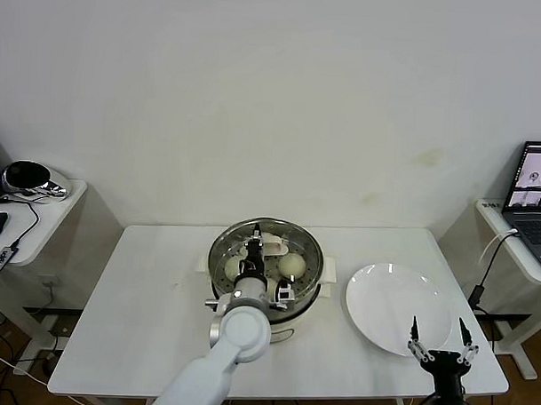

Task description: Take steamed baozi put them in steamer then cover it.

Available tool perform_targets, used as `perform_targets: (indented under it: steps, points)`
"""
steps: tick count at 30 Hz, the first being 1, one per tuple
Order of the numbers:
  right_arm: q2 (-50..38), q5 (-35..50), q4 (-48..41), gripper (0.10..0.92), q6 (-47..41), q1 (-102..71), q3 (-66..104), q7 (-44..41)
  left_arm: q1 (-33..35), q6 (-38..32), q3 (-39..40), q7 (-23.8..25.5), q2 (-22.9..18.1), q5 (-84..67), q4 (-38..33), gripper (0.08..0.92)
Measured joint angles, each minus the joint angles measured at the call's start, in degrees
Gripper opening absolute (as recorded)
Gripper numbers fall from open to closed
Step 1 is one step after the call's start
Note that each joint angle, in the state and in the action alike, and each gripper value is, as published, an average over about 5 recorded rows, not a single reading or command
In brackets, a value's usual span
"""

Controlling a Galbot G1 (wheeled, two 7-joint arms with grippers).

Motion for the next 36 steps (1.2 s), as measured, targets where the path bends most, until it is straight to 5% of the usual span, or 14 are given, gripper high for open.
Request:
perform_targets:
  steps: [14,26,36]
  points:
    - [-0.22,0.09,-0.18,0.823,0.24,0.02,-0.03,0.01,0.97,-0.25,-0.09,-0.53,-1.50,0.78,0.62,0.169]
    - [0.14,-0.26,-0.28,0.823,-0.02,0.18,-0.28,-0.03,4.22,-0.47,0.39,-1.47,0.31,-1.30,-4.31,0.493]
    - [0.27,-0.69,-0.18,0.823,0.03,-0.27,-0.53,-0.10,14.63,-2.80,-3.04,-5.51,5.40,-7.41,-17.76,0.778]
